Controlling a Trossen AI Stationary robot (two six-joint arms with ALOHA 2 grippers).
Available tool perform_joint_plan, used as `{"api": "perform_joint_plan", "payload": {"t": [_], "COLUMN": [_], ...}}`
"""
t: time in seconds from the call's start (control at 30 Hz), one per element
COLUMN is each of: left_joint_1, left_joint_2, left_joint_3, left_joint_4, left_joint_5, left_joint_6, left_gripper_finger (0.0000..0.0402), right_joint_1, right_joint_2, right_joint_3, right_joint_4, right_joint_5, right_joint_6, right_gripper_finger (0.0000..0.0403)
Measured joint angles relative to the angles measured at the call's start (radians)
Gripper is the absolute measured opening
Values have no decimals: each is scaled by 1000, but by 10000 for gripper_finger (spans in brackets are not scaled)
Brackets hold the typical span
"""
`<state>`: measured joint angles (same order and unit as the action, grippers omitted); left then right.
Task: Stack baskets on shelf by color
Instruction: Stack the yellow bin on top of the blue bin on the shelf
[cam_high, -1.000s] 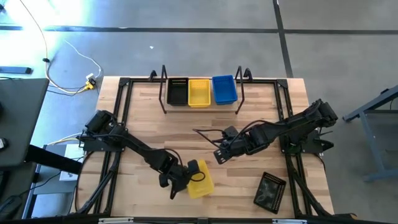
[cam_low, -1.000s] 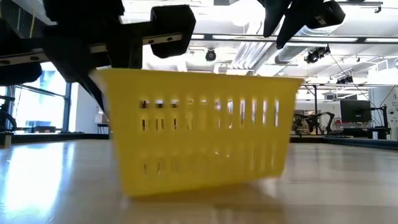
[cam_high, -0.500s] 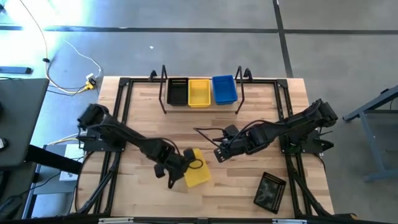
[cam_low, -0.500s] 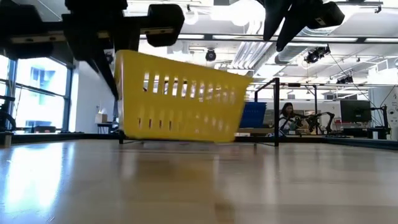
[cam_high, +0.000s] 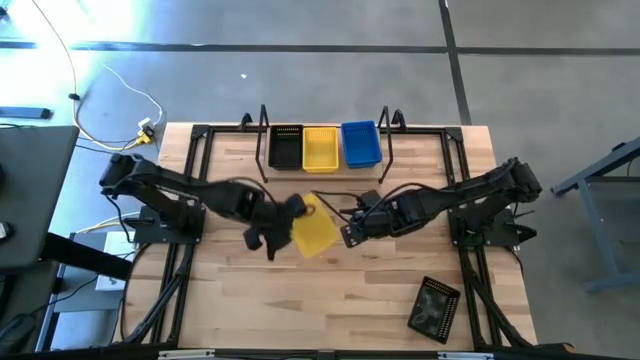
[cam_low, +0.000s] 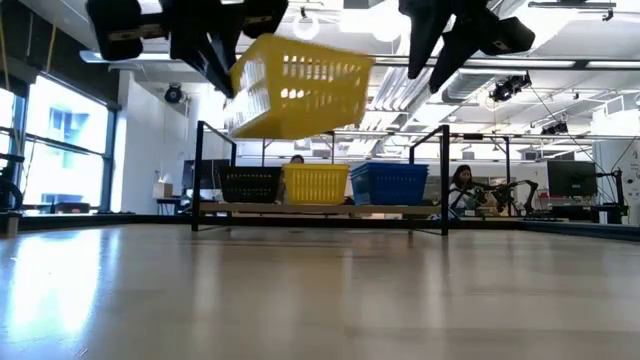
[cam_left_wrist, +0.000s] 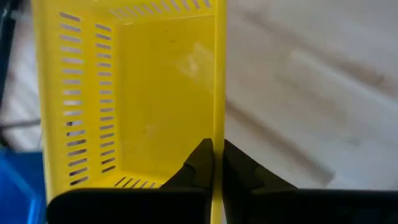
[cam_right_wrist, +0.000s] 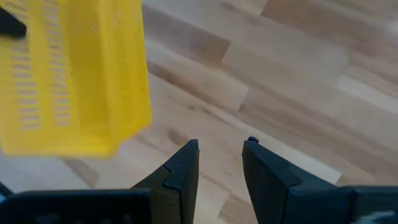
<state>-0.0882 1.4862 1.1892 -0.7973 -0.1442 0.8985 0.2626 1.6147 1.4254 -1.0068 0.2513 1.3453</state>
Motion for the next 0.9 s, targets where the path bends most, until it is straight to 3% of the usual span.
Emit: {"api": "perform_joint_plan", "payload": {"t": [0.2, 0.37, 0.47, 0.63, 0.77, 0.9], "left_joint_1": [141, 255, 302, 346, 358, 357], "left_joint_2": [-67, -85, -83, -83, -83, -83], "left_joint_3": [-2, -2, -1, -1, -1, -1], "left_joint_4": [-32, -44, -46, -39, -49, -46], "left_joint_5": [-19, -28, -24, -16, -14, 19], "left_joint_6": [75, 125, 165, 205, 206, 210], "left_gripper_finger": [1, 1, 1, 1, 1, 1], "right_joint_1": [-47, -96, -124, -167, -191, -215], "right_joint_2": [0, -1, -10, -18, -18, -18], "right_joint_3": [0, 0, 0, 0, 0, 0], "right_joint_4": [-5, 29, 111, 332, 468, 495], "right_joint_5": [42, 94, 126, 103, -3, -93], "right_joint_6": [-24, -203, -391, -858, -1235, -1476], "right_gripper_finger": [110, 110, 110, 110, 110, 110]}}
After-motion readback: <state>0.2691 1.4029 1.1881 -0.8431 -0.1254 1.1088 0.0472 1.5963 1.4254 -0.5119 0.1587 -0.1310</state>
